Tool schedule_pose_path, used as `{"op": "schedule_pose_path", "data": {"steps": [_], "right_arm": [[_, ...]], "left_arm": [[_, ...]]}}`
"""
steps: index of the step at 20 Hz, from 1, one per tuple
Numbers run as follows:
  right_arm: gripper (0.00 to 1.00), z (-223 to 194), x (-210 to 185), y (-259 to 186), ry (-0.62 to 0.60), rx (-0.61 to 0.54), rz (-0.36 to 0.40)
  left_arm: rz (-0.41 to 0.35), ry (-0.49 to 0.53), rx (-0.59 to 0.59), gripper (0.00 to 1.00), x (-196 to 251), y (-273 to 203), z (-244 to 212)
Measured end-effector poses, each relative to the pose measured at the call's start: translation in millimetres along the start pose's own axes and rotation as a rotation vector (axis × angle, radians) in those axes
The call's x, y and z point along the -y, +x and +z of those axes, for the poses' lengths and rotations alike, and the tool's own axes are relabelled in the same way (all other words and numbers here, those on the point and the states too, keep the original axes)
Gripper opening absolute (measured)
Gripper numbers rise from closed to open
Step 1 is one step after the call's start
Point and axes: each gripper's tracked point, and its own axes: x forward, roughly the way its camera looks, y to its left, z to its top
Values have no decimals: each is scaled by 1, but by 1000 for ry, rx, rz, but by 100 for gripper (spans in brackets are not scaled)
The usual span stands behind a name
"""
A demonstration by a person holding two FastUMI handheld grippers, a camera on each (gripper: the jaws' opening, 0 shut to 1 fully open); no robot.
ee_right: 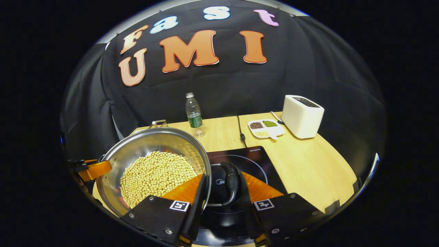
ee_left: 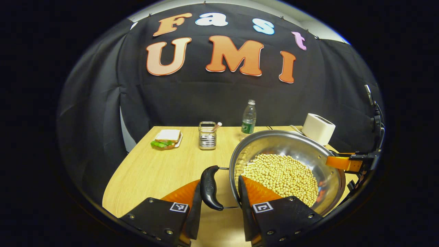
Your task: First push the handle of the pot to place it horizontally, then grasp the pot with both hands and set it on the induction cooktop.
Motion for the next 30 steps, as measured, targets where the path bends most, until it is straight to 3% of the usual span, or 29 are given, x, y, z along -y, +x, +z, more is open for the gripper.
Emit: {"op": "schedule_pose_path", "data": {"steps": [2,3,6,7,14,16,18,27,29,30], "right_arm": [[49,-1,20,2,4,-8,-11],[54,-1,30,3,7,-11,-18],[50,-1,57,5,28,-14,-39],[54,-1,65,6,38,-16,-46],[54,-4,113,13,91,-26,-93],[49,-8,123,17,96,-36,-106],[54,-11,131,20,101,-48,-115],[55,-11,133,31,100,-53,-90],[55,2,130,28,89,-7,-78],[65,13,132,20,76,25,-81]], "left_arm": [[-13,1,-8,51,17,7,2],[-17,-1,-14,53,25,9,2],[-37,18,-22,53,54,21,2],[-44,25,-23,53,63,24,3],[-87,52,-57,51,109,50,-4],[-96,51,-64,53,119,56,-6],[-106,45,-80,53,128,62,-13],[-108,-18,-125,53,126,70,-28],[-84,-10,-69,58,119,64,-12],[-67,1,-21,60,112,58,3]]}}
